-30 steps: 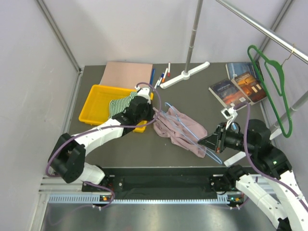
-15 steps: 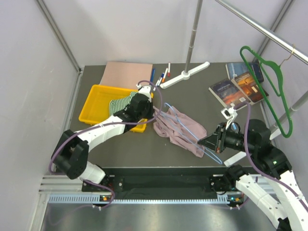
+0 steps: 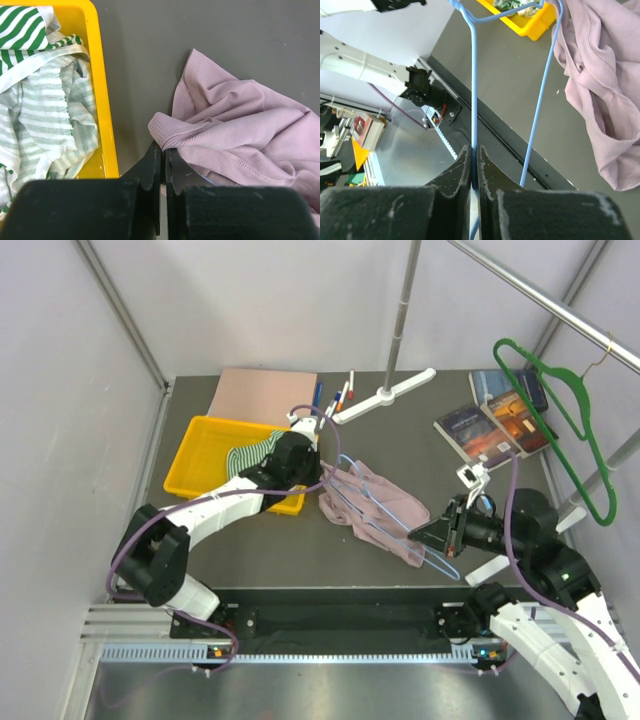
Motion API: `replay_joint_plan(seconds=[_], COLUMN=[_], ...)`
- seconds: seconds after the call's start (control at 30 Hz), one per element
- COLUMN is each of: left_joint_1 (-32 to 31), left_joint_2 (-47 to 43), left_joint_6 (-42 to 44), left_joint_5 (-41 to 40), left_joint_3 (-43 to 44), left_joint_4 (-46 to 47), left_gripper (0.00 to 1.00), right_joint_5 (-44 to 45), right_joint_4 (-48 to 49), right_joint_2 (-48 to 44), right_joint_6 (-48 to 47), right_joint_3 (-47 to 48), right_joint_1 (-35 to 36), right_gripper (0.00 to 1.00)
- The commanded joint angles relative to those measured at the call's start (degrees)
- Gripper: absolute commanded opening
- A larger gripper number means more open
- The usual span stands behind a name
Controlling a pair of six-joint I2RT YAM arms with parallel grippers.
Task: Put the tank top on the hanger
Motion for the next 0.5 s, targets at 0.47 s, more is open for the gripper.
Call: replay_joint_plan(seconds=[0.47], left_joint_1=[0.30], left_joint_2=[-13.37], left_joint_6=[-7.68], left_joint_5=[13.01], left_joint_3=[-4.22], left_joint_4=[1.65], left_gripper=[0.00], right_joint_5=[-0.82], right_joint_4=[26.38], right_joint_2=[-0.77], right_joint_6=[5.59], right_joint_3=[-13.62], right_joint_1=[0.59], right_gripper=[0.00])
